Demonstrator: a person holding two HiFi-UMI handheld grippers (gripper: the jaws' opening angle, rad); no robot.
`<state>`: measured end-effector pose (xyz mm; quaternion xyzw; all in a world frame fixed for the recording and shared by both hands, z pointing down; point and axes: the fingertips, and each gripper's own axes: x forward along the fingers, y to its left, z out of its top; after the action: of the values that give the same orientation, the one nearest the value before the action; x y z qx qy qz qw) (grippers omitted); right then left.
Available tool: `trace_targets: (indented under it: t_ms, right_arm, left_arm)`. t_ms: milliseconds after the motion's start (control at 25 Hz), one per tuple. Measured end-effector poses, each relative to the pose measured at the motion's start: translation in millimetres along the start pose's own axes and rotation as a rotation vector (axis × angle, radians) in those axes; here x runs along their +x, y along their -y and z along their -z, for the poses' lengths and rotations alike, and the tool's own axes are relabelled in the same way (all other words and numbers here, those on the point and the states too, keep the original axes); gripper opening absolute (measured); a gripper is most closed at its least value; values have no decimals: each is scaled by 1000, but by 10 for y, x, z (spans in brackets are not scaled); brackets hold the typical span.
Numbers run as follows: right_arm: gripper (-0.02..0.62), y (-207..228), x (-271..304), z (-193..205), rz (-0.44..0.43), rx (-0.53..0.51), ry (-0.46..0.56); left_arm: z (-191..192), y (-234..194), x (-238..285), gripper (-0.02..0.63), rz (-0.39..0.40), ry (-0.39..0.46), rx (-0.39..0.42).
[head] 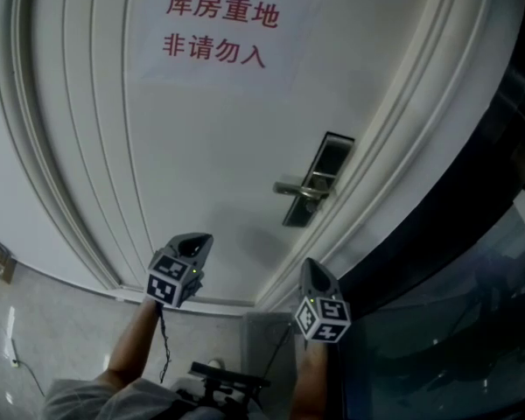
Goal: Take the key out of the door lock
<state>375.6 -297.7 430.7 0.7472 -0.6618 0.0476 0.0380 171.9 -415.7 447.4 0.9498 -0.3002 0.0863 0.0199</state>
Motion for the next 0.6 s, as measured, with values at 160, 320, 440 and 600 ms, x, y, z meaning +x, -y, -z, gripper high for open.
trace_targets:
  t_ms: [160, 320, 440, 600]
  right_arm:
    - [12, 65, 111, -27, -2, -23, 2]
    - [12, 108, 220, -53, -10, -38, 7]
    - [12, 121, 295, -80, -14, -56, 10]
    - [12, 146, 378, -119, -7, -105, 2]
  left_arm:
    - [-4, -45, 96, 8, -6, -5, 0]
    - [16, -85, 174, 8, -15, -13, -2]
    - [32, -110, 222, 8, -19, -18, -8]
    - [39, -149, 267, 8, -26, -22, -16]
